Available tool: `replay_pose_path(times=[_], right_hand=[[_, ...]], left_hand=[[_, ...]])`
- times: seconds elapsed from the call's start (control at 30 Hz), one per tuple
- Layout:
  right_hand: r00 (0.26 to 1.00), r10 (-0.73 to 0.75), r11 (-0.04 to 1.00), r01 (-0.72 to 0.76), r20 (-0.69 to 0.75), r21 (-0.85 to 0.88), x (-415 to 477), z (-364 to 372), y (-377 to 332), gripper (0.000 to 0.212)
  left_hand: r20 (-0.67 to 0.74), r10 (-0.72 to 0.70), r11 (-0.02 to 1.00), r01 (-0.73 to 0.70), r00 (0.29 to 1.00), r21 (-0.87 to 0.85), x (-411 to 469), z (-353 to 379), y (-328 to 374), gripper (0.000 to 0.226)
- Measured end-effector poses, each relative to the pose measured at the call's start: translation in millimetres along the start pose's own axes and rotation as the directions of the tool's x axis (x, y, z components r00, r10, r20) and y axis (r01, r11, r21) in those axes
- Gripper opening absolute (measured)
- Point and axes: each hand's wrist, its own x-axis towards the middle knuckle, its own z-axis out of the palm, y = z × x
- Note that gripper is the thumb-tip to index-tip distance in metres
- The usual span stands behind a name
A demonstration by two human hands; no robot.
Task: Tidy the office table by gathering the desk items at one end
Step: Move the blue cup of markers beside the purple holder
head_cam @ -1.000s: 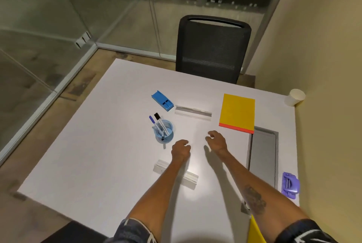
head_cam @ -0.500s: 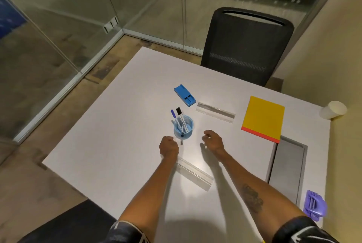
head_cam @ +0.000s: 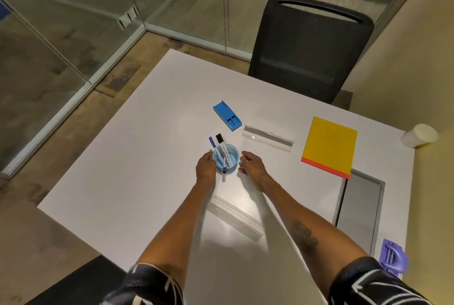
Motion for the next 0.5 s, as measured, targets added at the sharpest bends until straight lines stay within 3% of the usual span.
replay_pose_path(times=[0.1,0.2,0.4,0.5], right_hand=[[1.000,0.000,1.000,0.000,0.010,-0.008,5,1,-2,0.010],[1.000,-0.003,0.997,0.001,0.022,0.074,8,1,-2,0.029],[0.999,0.027,0.981,-0.033,0.031,0.189,4,1,-1,0.031],[1.000,0.023,0.970,-0.025,0.011,0.244,-4,-5,0,0.032]], left_hand=[[0.028,0.011,1.000,-0.010,1.000,-0.020,0,2,3,0.034],[0.010,0.034,0.999,-0.034,0.999,0.000,1,4,4,0.032],[-0.029,-0.038,0.997,0.037,0.999,-0.061,-7,7,12,0.024],[0.027,-0.053,0.998,0.054,0.998,-0.035,-14,9,18,0.022]])
